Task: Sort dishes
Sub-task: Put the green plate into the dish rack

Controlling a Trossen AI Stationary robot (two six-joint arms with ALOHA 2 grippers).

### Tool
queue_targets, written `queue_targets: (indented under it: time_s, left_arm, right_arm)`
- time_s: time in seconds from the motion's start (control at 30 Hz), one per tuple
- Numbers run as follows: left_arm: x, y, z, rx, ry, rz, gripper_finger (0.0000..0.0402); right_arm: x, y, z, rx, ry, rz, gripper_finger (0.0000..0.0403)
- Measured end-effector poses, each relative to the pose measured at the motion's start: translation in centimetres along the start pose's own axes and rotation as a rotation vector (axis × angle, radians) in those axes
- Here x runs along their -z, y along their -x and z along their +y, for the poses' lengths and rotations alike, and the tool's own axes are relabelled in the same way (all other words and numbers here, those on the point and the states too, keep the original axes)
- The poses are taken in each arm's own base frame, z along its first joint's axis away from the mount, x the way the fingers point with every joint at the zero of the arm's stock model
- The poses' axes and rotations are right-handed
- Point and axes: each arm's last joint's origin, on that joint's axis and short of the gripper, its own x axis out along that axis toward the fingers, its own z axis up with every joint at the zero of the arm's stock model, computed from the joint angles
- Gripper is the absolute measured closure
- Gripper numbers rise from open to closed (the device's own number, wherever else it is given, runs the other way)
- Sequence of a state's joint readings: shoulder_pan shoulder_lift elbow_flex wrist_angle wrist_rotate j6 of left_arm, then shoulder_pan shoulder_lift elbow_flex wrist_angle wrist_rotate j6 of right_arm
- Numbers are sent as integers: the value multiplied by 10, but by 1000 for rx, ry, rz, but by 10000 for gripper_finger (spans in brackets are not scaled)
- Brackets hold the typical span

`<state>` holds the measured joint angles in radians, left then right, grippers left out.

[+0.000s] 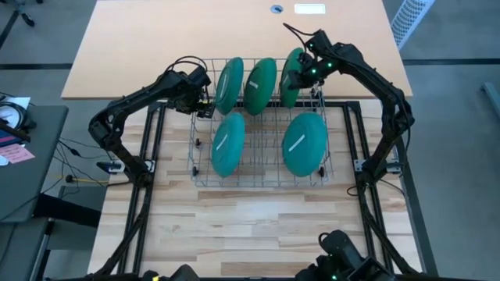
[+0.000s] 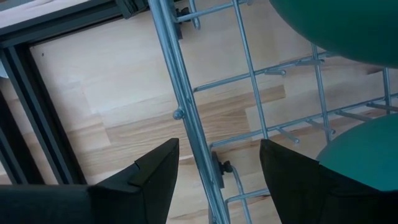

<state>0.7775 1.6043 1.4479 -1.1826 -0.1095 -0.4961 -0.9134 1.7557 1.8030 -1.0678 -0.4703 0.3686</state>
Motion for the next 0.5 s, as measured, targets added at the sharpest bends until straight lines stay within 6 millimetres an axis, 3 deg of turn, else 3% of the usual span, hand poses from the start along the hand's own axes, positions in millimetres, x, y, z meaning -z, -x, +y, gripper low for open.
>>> queue_targets:
  time_s: [0.27,0.5]
  left_arm:
    - [-1,0,-1,4,-2,-15,183]
    - [-1,0,-1,4,-2,-15,183]
  right_arm:
    - [3,-1,0,33,-8,13,359]
    - [3,0,-1,54,-29,9,314]
